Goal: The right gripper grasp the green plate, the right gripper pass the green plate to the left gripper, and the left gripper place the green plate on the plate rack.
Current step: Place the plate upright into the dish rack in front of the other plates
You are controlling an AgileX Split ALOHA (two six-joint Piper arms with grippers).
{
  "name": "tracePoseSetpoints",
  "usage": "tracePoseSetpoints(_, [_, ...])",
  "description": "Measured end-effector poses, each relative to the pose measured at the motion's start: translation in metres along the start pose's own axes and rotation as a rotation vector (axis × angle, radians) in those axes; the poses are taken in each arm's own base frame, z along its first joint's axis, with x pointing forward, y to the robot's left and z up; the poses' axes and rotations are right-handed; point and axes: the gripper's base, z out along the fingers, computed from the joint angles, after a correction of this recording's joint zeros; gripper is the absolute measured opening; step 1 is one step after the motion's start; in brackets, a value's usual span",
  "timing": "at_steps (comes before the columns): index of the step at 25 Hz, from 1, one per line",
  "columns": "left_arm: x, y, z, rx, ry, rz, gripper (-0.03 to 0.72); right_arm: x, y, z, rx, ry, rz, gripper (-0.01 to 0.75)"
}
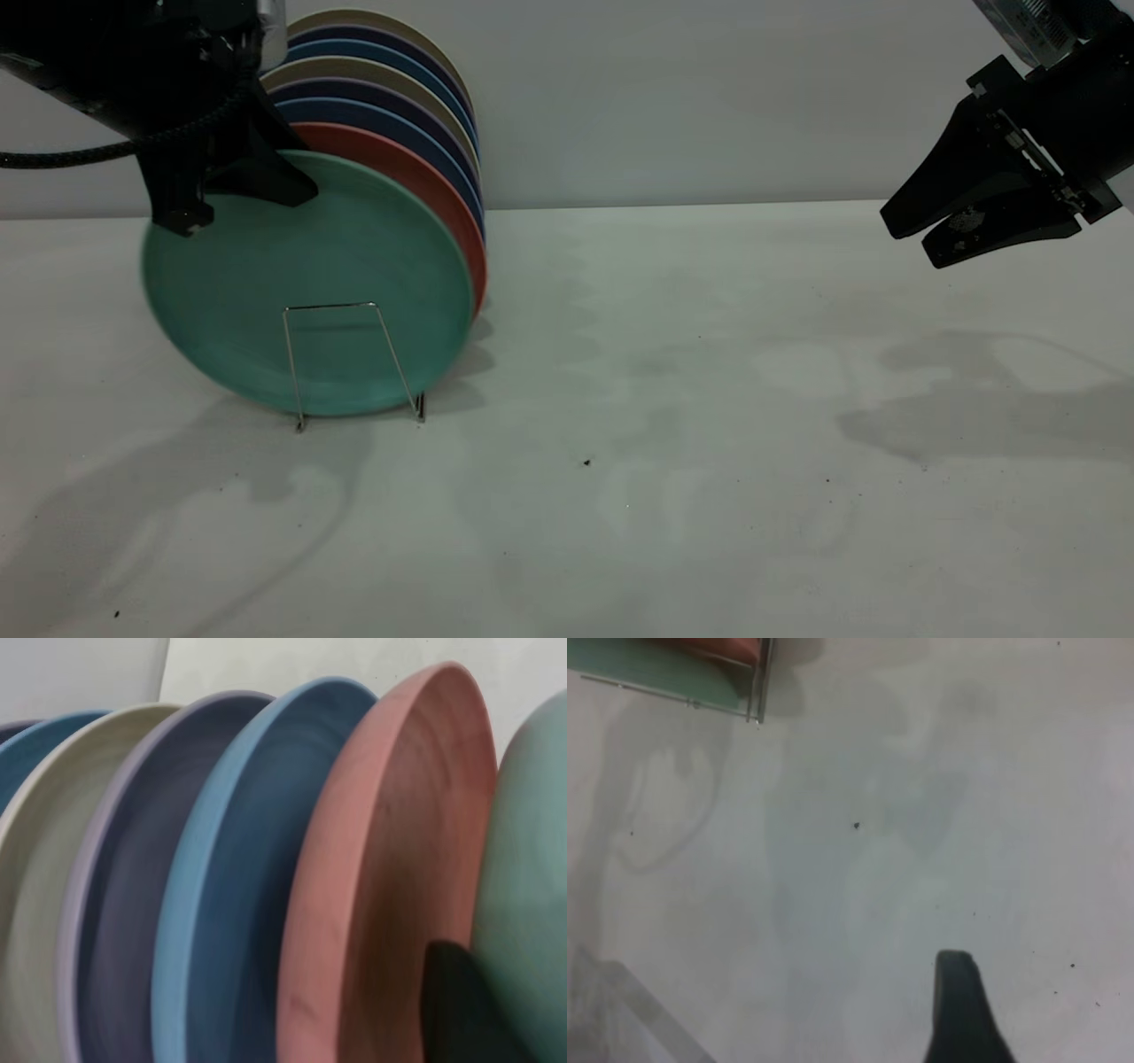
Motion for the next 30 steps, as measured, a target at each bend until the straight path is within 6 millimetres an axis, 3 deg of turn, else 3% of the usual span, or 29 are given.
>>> tracePoseSetpoints(18, [-0.012,0.001,-0.018,0.005,-0.048,0.02,0.27,-0.001,-0.001,0.0,0.009,-0.006,0.0,0.494])
tracePoseSetpoints(26, [-0.011,-0.001,-0.019,0.039,-0.036,-0.025,0.41,0.0,-0.001,0.0,0.009,-0.005,0.001,0.494])
tracePoseSetpoints(30, [-0.013,0.003,-0.026,-0.002,-0.022,-0.034,0.434,0.0,-0.001,0.0,0.009,-0.005,0.004,0.494])
